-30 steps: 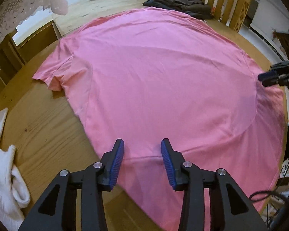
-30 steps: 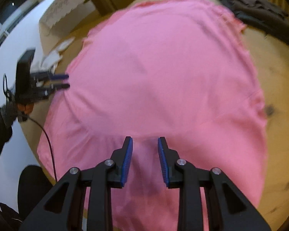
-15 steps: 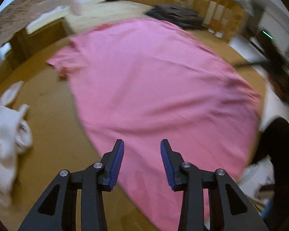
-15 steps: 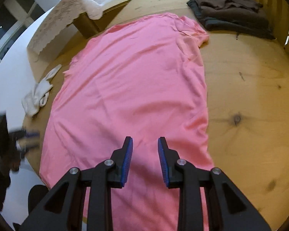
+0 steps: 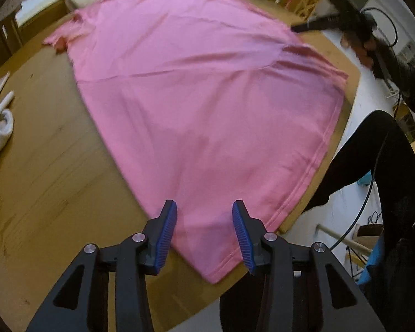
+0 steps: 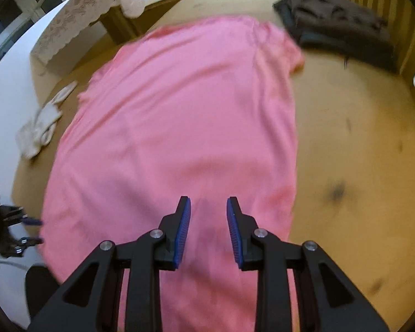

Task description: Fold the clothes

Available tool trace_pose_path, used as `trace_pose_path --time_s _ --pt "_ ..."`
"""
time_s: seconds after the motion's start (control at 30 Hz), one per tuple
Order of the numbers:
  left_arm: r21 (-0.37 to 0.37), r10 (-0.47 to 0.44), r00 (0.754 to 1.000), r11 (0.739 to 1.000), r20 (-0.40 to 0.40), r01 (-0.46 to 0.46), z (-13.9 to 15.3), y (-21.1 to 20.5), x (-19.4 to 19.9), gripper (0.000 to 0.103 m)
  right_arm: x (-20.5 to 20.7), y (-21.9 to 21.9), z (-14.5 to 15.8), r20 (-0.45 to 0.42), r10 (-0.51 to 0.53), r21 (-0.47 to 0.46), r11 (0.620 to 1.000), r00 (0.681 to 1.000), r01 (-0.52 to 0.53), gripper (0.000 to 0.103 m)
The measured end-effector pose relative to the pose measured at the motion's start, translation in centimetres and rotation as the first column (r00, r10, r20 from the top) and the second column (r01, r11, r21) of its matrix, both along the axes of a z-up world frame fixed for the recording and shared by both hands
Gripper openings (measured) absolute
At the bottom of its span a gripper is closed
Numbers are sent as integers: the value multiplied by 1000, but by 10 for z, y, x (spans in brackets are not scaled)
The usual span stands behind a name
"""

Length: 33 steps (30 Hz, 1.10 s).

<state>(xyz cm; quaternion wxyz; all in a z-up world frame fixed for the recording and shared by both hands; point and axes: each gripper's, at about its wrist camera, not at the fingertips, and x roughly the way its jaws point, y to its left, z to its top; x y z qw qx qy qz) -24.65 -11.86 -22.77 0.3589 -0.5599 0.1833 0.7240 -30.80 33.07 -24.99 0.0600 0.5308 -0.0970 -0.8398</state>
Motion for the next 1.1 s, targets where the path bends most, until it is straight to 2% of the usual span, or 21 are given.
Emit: trace_pose_path --time_s 0.03,0.1,0.2,0.27,0.33,0.37,0.4,0.47,0.53,0.6,0.7,0.8,0.97,1.07,1.1 --pt "11 16 1000 1000 -24 -16 7 1 -9 38 -15 3 -4 3 -9 11 1000 1000 9 25" --pt "34 40 995 999 -94 -37 20 11 -28 38 -44 10 -11 9 -28 34 999 1000 28 10" --pt "50 39 987 998 -158 -31 23 37 -57 38 -67 2 -21 30 -16 54 998 999 15 7" --pt "45 25 988 999 -152 -18 17 51 -71 38 -77 -1 -26 53 -4 63 998 999 1 6" --pt "2 -11 991 1000 -131 12 5 61 -77 38 -79 -5 -26 52 22 89 996 998 -26 5" --pt "-21 -39 990 999 -138 36 0 65 -75 38 -81 -5 -26 51 39 116 992 998 -45 1" --pt "-40 -67 986 997 -154 62 -2 67 -71 41 -83 -5 -26 50 56 144 988 997 -63 0" --pt "-62 -107 980 993 -168 98 -3 68 -64 44 -90 11 -26 32 -10 211 978 999 3 0" --pt "-44 -103 982 994 -157 97 -2 63 -62 45 -99 32 -24 45 -100 182 979 994 90 0" --pt "-45 -102 982 994 -159 96 -1 61 -60 46 -102 33 -23 71 -102 154 984 992 90 0" --pt "-50 -109 980 993 -166 103 -1 60 -54 49 -85 20 -6 21 -58 97 994 998 55 0" --pt "-49 -115 979 993 -168 108 0 56 -47 52 -50 5 7 -9 -12 -11 1000 1000 12 0" --pt "-46 -120 977 992 -174 113 2 44 -32 54 25 -29 -13 91 94 13 995 991 -95 0" --pt "-47 -94 982 995 -165 88 7 42 -31 54 53 -37 -21 94 81 55 995 992 -86 2" --pt "-48 -84 983 996 -161 78 9 41 -31 53 63 -37 -21 109 65 32 997 992 -69 2"
